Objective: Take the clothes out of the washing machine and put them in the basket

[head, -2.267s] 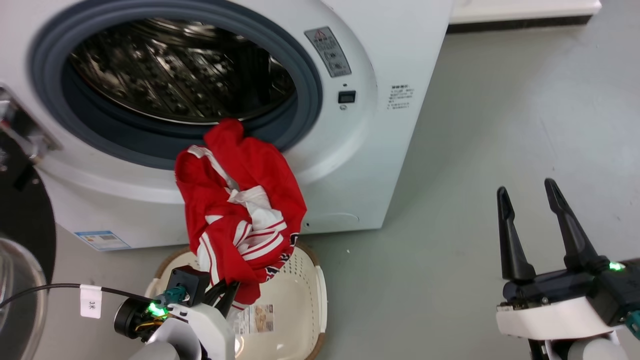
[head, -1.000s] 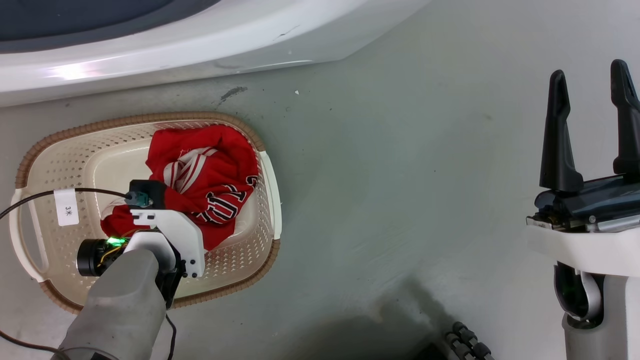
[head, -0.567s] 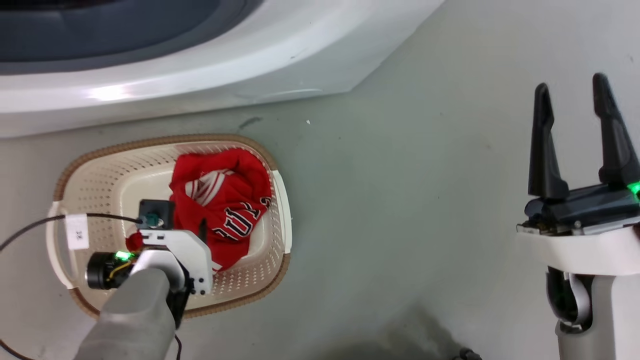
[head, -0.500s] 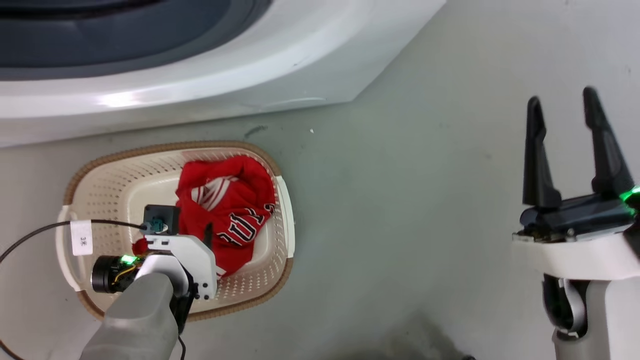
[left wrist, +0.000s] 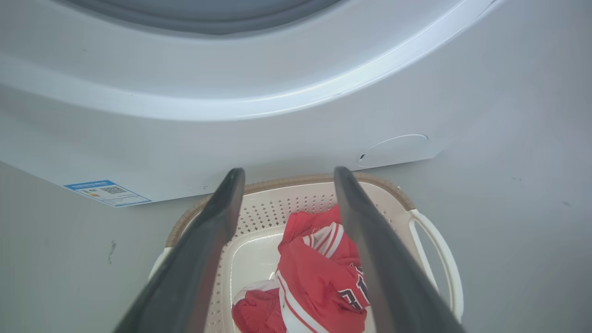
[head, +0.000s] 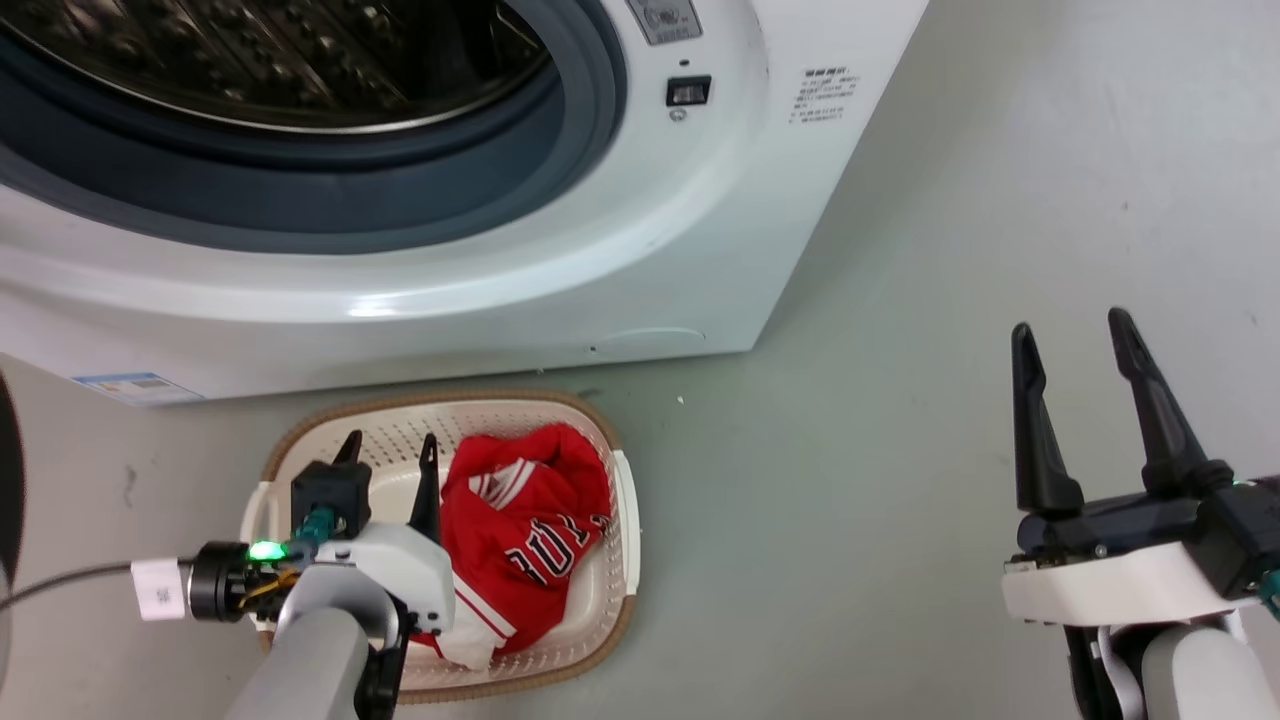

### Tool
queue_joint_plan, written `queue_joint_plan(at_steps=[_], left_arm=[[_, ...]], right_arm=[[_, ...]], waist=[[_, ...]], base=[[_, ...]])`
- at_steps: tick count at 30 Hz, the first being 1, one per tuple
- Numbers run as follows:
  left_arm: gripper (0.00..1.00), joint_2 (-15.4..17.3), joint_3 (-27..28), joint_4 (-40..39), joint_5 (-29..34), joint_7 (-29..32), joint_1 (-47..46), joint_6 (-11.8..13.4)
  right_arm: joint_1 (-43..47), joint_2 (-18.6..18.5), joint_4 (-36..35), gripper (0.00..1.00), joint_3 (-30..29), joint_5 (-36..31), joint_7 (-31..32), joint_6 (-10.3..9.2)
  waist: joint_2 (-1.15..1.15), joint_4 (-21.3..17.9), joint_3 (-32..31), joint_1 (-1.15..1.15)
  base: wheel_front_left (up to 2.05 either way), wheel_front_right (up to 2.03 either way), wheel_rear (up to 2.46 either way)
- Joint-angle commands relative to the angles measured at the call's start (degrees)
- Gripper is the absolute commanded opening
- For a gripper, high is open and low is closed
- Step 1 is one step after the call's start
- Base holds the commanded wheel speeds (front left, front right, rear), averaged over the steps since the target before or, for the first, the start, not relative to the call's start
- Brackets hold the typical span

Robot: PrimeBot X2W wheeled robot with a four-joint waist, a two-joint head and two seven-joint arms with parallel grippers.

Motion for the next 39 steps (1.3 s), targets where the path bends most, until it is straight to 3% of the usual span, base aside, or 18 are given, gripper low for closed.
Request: queue_joint_plan(at_steps=[1, 11, 18, 26, 39], left_arm=[[1.0, -0.55, 1.7, -2.47, 2.06, -0.14, 2.32, 0.08], [1.0, -5.22, 14.56, -19.71, 11.95, -0.14, 13.44, -2.01], [1.0, -9.07, 20.15, -28.54, 16.96, -0.14, 19.56, -4.18], [1.0, -11.77, 23.63, -35.8, 19.67, -0.14, 25.27, -5.27], [1.0, -13.04, 24.86, -37.86, 21.33, -0.15, 28.61, -6.75]], right_arm=[[1.16, 0.01, 0.36, 1.0, -0.07, -0.4, -0.12, -0.06], [5.91, 0.02, 1.45, 1.0, -0.96, 0.32, -0.12, -0.06], [8.9, 0.02, 2.03, 1.0, -0.88, -0.64, -0.12, -0.06], [11.93, 0.01, 2.05, 1.0, -1.56, -0.01, -0.12, -0.06], [14.58, 0.02, 2.43, 1.0, -3.08, 0.95, -0.12, -0.05]], waist=[[0.0, 1.57, -3.59, 0.01], [0.0, 3.78, -11.25, 0.01], [0.0, 4.7, -15.92, 0.01], [0.0, 5.18, -19.9, 0.01], [0.0, 5.24, -22.73, 0.01]], base=[[0.0, 0.0, 0.0], [0.0, 0.0, 0.0], [0.0, 0.0, 0.0], [0.0, 0.0, 0.0], [0.0, 0.0, 0.0]])
